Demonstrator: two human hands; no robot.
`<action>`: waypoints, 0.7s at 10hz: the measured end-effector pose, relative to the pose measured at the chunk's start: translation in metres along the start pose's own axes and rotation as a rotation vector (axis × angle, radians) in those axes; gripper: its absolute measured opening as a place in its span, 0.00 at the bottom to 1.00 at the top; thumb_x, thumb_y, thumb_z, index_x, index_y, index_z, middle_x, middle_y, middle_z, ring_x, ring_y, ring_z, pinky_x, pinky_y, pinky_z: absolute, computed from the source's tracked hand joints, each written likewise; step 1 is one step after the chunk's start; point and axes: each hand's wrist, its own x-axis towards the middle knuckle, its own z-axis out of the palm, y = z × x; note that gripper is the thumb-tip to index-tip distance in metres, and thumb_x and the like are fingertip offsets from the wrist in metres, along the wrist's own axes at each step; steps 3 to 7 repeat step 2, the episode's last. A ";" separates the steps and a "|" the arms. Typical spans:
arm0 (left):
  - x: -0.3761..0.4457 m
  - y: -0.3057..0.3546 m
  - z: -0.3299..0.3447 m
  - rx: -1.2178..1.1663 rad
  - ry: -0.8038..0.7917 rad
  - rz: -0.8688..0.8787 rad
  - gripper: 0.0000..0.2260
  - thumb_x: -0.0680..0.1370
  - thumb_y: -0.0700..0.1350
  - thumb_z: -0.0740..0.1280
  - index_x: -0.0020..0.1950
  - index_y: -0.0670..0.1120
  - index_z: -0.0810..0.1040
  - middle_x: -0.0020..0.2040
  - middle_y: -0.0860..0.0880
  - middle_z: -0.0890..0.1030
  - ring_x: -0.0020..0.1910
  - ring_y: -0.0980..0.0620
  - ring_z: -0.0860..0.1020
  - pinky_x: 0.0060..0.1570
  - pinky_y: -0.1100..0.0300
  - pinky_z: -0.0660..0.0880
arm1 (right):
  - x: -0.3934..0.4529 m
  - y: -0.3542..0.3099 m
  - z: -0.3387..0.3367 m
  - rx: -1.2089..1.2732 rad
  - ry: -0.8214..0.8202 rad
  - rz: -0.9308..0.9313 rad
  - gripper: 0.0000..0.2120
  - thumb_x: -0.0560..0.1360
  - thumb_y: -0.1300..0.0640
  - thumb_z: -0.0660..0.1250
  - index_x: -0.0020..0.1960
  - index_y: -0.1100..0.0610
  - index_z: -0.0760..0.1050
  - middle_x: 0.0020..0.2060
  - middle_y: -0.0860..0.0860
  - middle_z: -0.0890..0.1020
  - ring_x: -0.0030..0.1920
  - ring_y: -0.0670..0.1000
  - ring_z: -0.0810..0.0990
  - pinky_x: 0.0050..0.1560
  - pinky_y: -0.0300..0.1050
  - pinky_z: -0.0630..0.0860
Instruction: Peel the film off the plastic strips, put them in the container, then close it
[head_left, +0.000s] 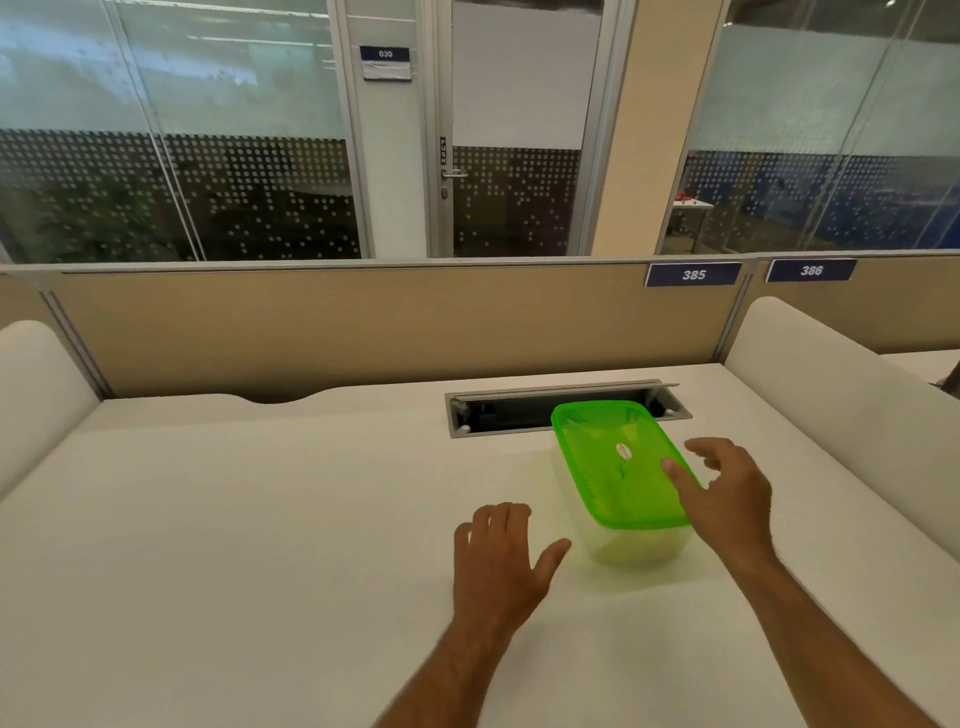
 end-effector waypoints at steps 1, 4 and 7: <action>0.005 -0.026 -0.018 0.129 0.098 0.081 0.29 0.76 0.69 0.57 0.62 0.48 0.77 0.61 0.49 0.81 0.65 0.43 0.75 0.63 0.40 0.72 | -0.005 -0.043 -0.010 0.289 0.109 -0.074 0.09 0.71 0.53 0.75 0.49 0.53 0.80 0.46 0.53 0.84 0.47 0.51 0.81 0.48 0.51 0.82; 0.018 -0.052 -0.057 0.239 0.123 0.066 0.36 0.76 0.72 0.52 0.72 0.47 0.71 0.73 0.45 0.72 0.75 0.41 0.66 0.72 0.33 0.61 | -0.006 -0.109 -0.045 0.678 0.216 -0.235 0.08 0.74 0.48 0.73 0.49 0.51 0.81 0.44 0.49 0.85 0.44 0.49 0.84 0.44 0.40 0.81; 0.018 -0.052 -0.057 0.239 0.123 0.066 0.36 0.76 0.72 0.52 0.72 0.47 0.71 0.73 0.45 0.72 0.75 0.41 0.66 0.72 0.33 0.61 | -0.006 -0.109 -0.045 0.678 0.216 -0.235 0.08 0.74 0.48 0.73 0.49 0.51 0.81 0.44 0.49 0.85 0.44 0.49 0.84 0.44 0.40 0.81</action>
